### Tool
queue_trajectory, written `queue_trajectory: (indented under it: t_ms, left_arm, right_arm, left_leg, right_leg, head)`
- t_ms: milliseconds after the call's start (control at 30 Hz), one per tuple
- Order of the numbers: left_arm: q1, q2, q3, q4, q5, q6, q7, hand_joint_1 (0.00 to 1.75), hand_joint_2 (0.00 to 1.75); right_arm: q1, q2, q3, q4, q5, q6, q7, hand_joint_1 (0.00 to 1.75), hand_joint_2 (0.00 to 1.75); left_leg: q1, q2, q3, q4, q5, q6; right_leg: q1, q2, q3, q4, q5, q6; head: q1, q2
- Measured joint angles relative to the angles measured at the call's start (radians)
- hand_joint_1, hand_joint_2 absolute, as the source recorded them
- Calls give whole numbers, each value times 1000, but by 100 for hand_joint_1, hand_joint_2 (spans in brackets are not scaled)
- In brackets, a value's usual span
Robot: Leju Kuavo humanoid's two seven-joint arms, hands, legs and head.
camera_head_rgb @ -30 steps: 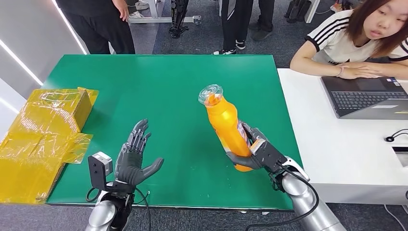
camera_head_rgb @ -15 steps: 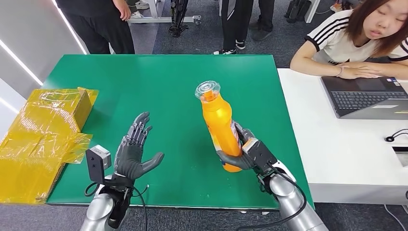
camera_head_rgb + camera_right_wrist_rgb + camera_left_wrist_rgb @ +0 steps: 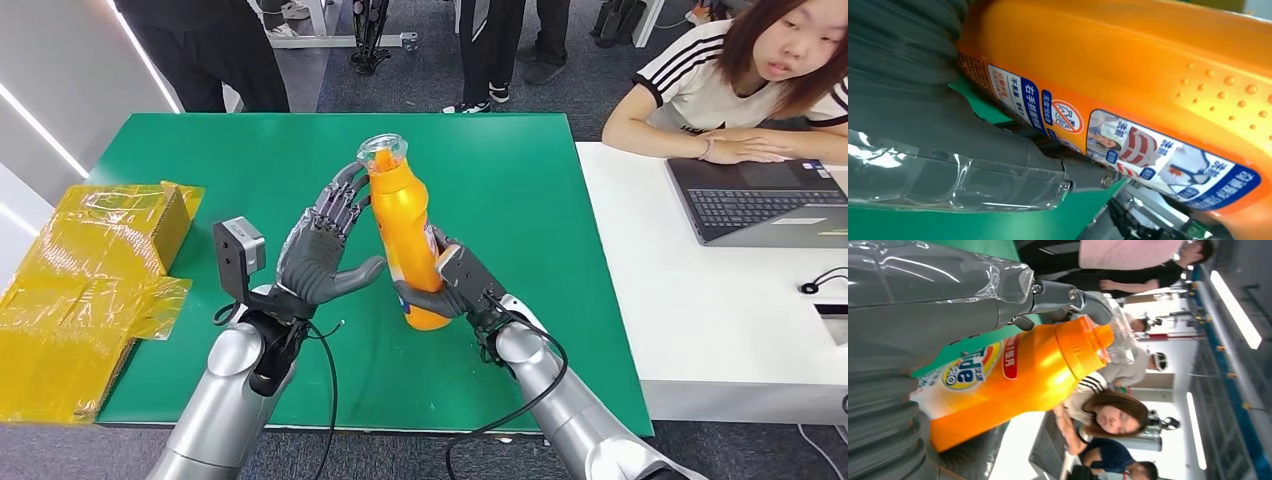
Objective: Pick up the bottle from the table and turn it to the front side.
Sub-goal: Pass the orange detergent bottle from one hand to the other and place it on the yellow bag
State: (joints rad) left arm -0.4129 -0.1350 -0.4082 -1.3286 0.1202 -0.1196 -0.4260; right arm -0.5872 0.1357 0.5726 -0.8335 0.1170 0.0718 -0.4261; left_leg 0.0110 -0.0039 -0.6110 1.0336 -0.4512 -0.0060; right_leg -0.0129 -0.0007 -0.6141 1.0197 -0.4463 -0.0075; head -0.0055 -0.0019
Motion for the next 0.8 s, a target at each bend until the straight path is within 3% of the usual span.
queue_trajectory:
  t_ms: [633,800]
  left_arm:
    - [-72,87,60,196,-80,74,-25,0,175]
    - [-108,107,73,267,-97,24,-17,0,175]
  right_arm:
    - [59,-41,39,-45,87,-99,28,175,175]
    - [82,-60,42,-59,98,-101,40,175,175]
  left_leg:
    - [0,0,0,0,0,0]
    - [0,0,0,0,0,0]
  right_leg:
    - [0,1,-1,0,0,0]
    - [0,1,-1,0,0,0]
  head:
    - [0,0]
    - [0,0]
